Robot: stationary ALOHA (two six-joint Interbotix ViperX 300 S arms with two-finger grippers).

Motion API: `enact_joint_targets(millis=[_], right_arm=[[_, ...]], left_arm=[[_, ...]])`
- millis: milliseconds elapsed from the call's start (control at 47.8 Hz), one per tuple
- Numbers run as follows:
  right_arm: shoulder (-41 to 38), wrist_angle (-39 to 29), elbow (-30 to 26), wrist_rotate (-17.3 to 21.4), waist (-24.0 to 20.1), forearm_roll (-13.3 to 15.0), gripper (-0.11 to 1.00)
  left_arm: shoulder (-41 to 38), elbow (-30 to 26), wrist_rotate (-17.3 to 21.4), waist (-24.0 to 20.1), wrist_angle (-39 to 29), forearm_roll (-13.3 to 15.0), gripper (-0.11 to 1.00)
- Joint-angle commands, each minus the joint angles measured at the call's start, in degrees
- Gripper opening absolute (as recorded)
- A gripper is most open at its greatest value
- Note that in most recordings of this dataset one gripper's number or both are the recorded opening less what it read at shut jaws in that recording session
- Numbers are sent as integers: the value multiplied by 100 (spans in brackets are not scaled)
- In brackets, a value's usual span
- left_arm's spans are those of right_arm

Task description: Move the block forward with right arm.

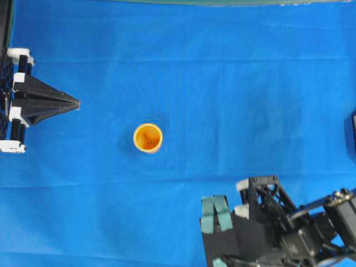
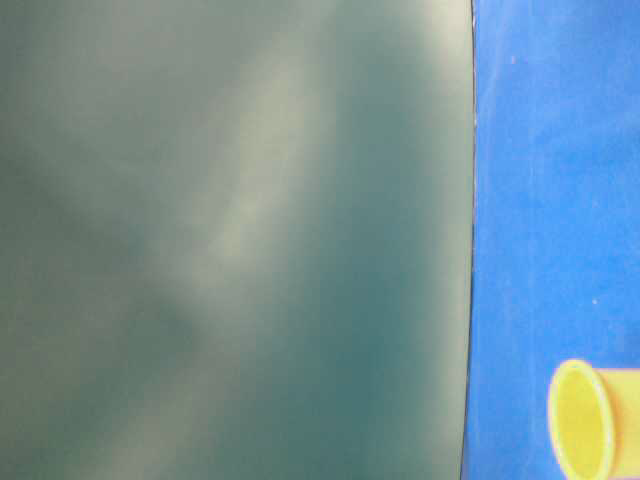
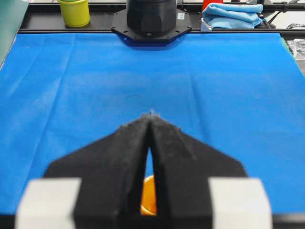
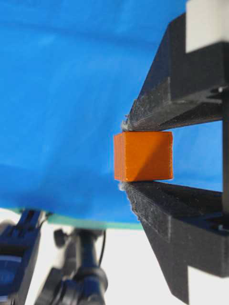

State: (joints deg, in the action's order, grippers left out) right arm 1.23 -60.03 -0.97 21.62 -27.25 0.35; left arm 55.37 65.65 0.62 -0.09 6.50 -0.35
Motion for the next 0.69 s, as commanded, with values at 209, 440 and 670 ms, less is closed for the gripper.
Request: enact_joint_targets(millis=[209,440,670], right_arm=[[70,483,-176,26,-272,-9,40],[70,729,-193,35,-422,-26,40],[53,782,-220,97,-466,-105,40]], left_arm=[[-53,-176,-18,0,26,-9,0],[-53,-176,-18,0,26,-9,0],[-53,-176,-26,0,26,0,0]])
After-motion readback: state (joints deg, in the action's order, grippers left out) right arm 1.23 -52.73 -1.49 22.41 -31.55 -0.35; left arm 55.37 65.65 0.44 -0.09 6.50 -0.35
